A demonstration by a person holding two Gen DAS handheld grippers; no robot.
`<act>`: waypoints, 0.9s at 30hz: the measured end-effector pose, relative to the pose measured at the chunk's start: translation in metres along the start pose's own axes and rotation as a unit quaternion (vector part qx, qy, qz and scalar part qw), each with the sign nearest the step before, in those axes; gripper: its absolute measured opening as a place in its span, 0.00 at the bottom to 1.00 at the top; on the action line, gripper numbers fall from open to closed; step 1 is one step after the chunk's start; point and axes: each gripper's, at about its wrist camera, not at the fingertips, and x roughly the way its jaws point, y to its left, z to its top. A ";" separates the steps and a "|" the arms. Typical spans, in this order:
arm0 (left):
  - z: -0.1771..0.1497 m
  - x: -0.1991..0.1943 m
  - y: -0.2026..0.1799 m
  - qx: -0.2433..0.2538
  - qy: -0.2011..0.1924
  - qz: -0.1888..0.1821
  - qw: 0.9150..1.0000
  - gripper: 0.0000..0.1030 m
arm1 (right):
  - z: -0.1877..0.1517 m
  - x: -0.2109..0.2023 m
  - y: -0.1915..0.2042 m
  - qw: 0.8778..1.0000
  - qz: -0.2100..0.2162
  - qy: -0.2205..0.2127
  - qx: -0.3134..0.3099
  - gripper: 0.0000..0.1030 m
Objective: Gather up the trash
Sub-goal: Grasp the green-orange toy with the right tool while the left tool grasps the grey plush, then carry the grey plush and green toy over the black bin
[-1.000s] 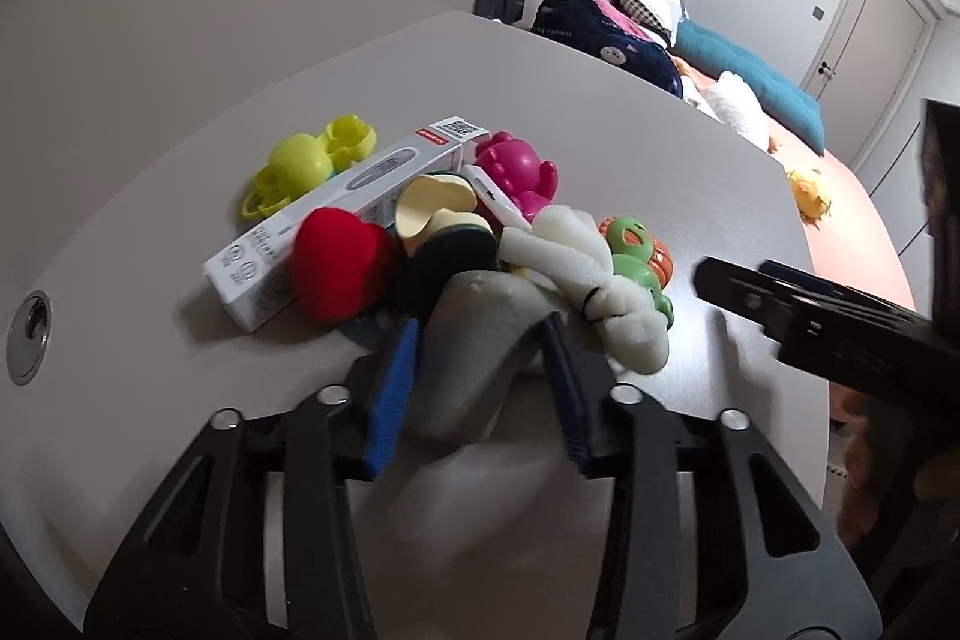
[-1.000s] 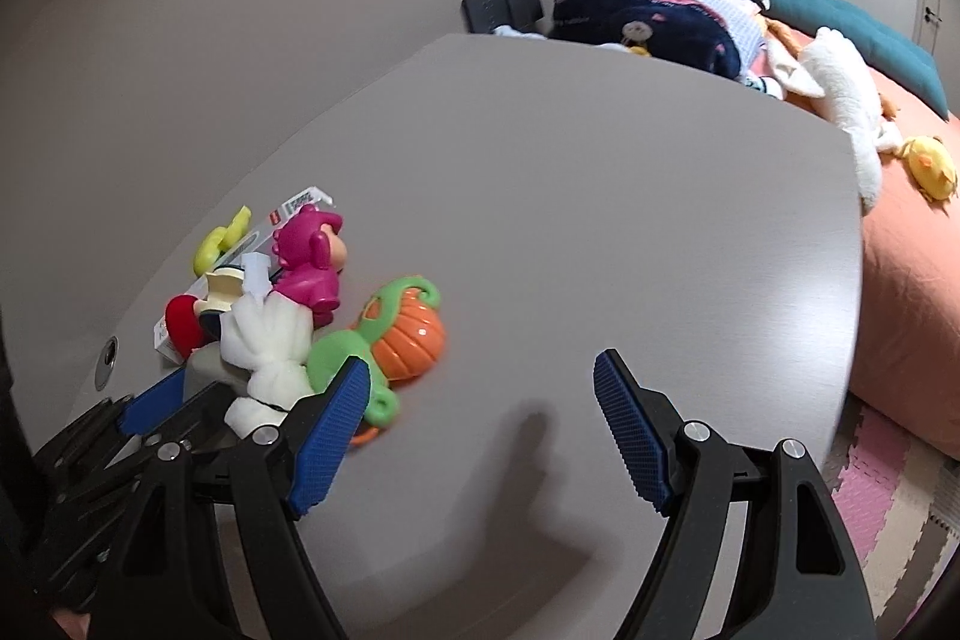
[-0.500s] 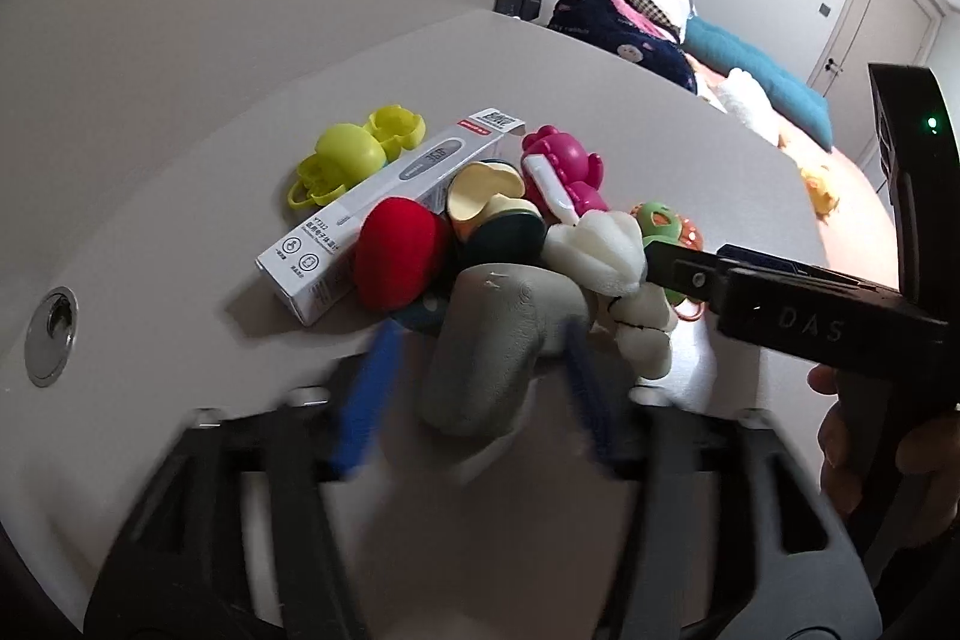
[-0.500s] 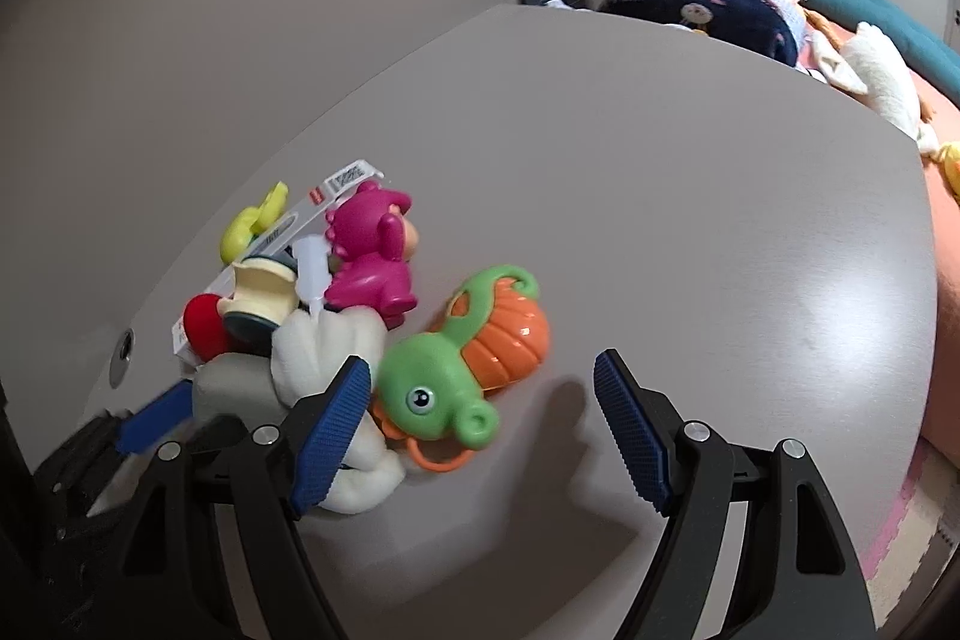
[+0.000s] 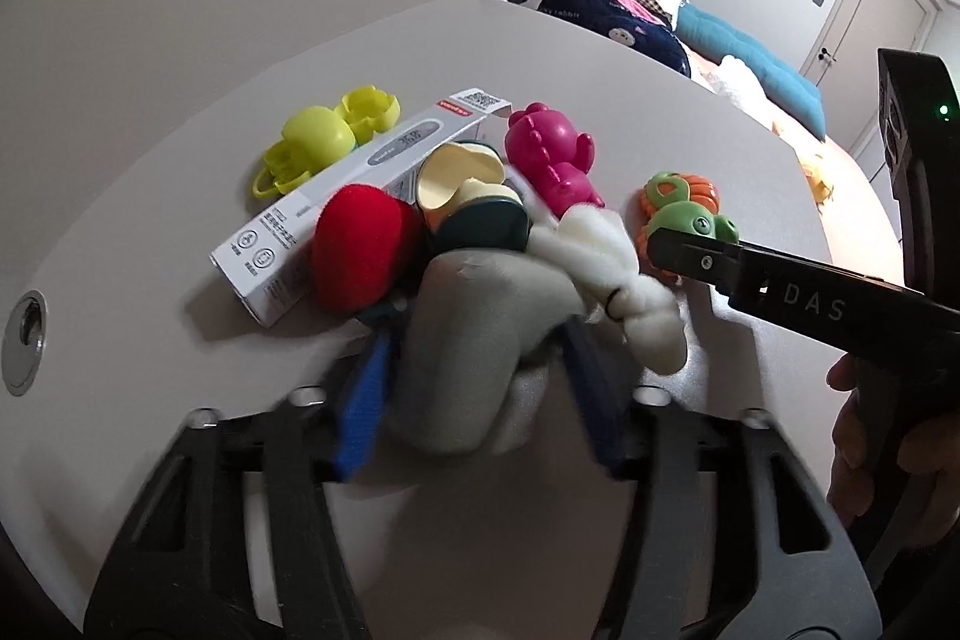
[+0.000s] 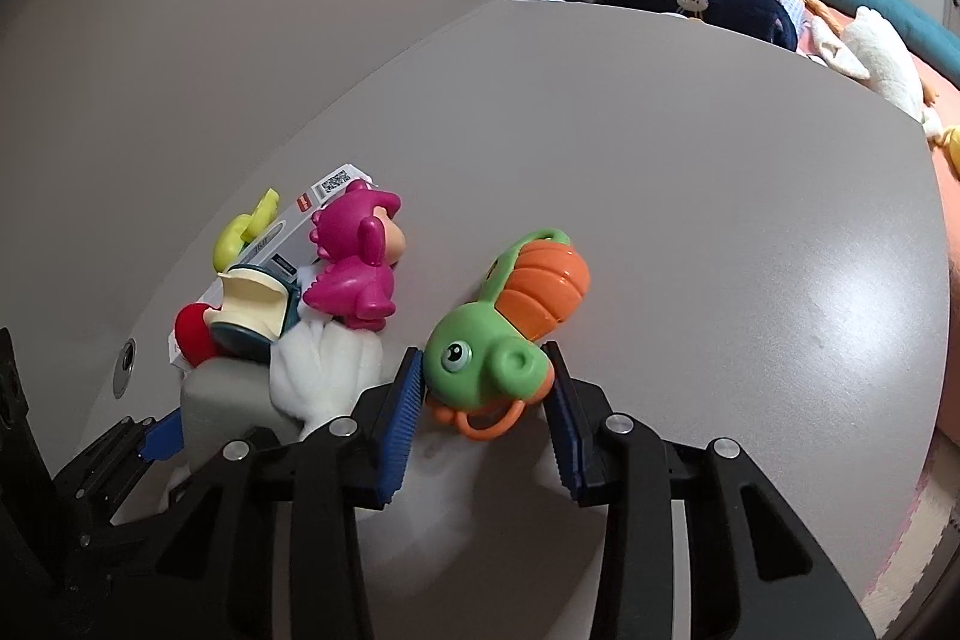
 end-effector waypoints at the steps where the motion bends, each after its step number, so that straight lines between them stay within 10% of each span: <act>1: -0.001 -0.002 0.000 -0.002 -0.001 -0.003 1.000 0.42 | 0.000 -0.001 -0.001 1.000 0.001 -0.001 0.001 0.40; 27: -0.013 -0.065 -0.076 0.030 -0.075 -0.010 0.997 0.32 | -0.045 -0.107 -0.060 0.998 -0.022 -0.058 0.029 0.40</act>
